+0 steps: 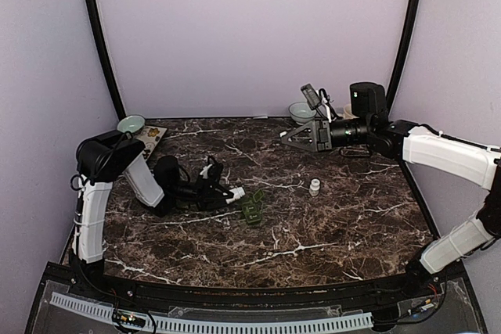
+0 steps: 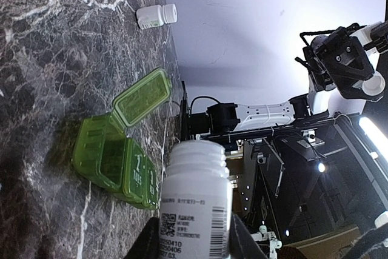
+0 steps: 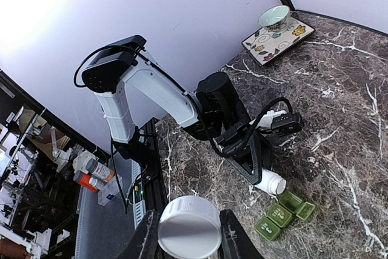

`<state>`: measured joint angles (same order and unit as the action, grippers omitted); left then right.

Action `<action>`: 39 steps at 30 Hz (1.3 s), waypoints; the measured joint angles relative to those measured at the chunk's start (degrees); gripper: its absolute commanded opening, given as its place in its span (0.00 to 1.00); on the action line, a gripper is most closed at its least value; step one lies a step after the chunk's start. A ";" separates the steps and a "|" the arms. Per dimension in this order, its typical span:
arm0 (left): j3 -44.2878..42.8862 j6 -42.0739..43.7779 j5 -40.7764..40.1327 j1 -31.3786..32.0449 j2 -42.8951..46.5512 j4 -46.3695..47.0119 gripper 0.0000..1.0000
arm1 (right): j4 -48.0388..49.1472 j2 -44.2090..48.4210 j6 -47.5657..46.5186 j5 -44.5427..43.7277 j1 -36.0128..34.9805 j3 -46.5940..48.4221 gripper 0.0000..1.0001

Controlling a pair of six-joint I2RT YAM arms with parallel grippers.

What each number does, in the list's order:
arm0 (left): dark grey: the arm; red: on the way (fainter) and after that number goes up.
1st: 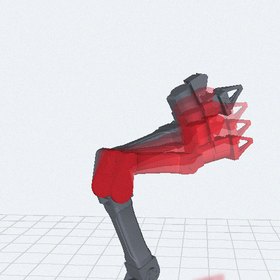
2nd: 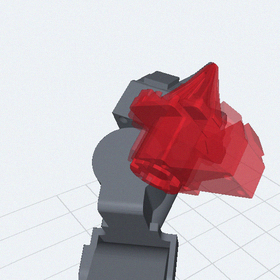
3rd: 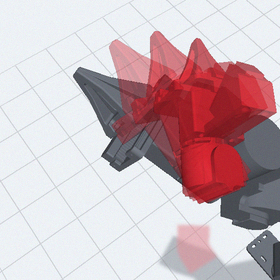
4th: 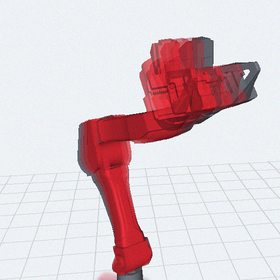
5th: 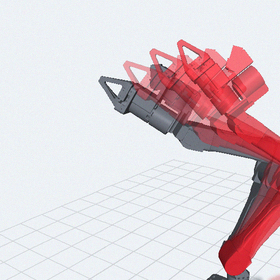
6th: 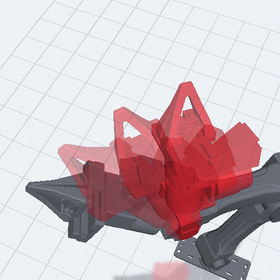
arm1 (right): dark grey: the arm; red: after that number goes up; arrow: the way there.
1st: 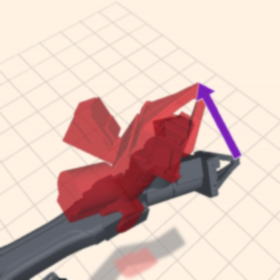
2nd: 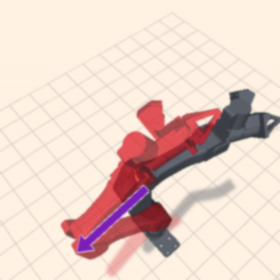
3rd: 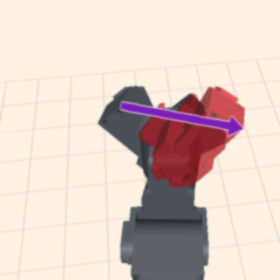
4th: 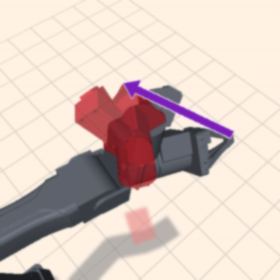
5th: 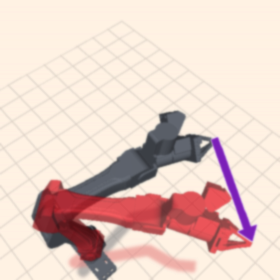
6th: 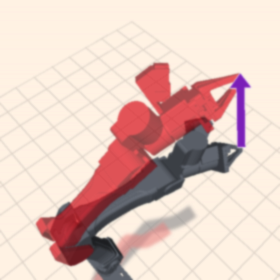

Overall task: Sort the pills into containers
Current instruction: Pour the pill into the compartment of the pill container.

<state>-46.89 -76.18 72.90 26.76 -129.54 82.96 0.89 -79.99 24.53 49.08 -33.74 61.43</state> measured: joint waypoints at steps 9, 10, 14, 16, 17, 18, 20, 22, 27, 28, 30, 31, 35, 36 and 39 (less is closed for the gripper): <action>-0.07 9.44 -0.13 0.02 3.85 -12.28 0.00 | -0.02 0.00 0.00 0.00 0.04 0.00 0.24; -0.13 10.58 -0.11 0.02 4.28 -13.77 0.00 | 0.00 0.00 0.00 0.00 0.04 0.00 0.23; -1.49 15.82 -0.11 0.02 5.99 -21.66 0.00 | 0.02 0.00 0.00 0.00 0.04 0.00 0.23; -2.34 18.71 -0.13 0.15 6.73 -26.01 0.00 | 0.02 0.00 0.00 0.00 0.04 0.00 0.23; -2.67 19.89 -0.15 0.17 6.95 -27.58 0.00 | 0.02 0.00 0.00 0.00 0.07 0.00 0.23; -3.17 21.49 -0.22 0.37 7.23 -29.97 0.00 | 0.04 0.00 0.00 0.00 0.07 -0.02 0.23; -3.80 23.93 -0.39 0.52 7.54 -33.40 0.00 | 0.11 0.00 0.00 0.00 0.07 -0.07 0.23; -4.48 26.21 -0.50 0.74 7.65 -36.76 0.00 | 0.35 0.00 0.02 0.00 0.07 -0.35 0.23; -5.79 31.15 -0.94 1.18 7.72 -44.13 0.00 | 0.37 0.00 0.02 0.00 0.09 -0.79 0.24; -5.90 31.87 -0.98 1.20 7.76 -45.09 0.00 | 0.39 0.02 0.02 0.00 0.11 -0.81 0.23; -6.25 33.24 -1.09 1.27 7.80 -47.19 0.00 | 0.39 0.02 0.02 0.00 0.11 -0.83 0.23; -6.40 33.86 -1.22 1.27 7.82 -48.04 0.00 | 0.42 0.02 0.02 0.00 0.11 -0.85 0.24; -6.60 35.67 -1.68 1.27 8.20 -50.77 0.00 | 0.44 0.07 0.02 0.00 0.13 -0.92 0.23; -6.60 36.15 -1.88 1.27 8.46 -51.58 0.00 | 0.46 0.07 0.04 0.00 0.15 -0.94 0.23; -6.82 37.48 -2.12 1.27 8.96 -53.33 0.00 | 0.52 0.09 0.04 0.00 0.15 -1.01 0.23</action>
<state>-53.71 -38.70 70.78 28.03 -120.57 29.63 1.41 -79.90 24.58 49.08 -33.58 60.42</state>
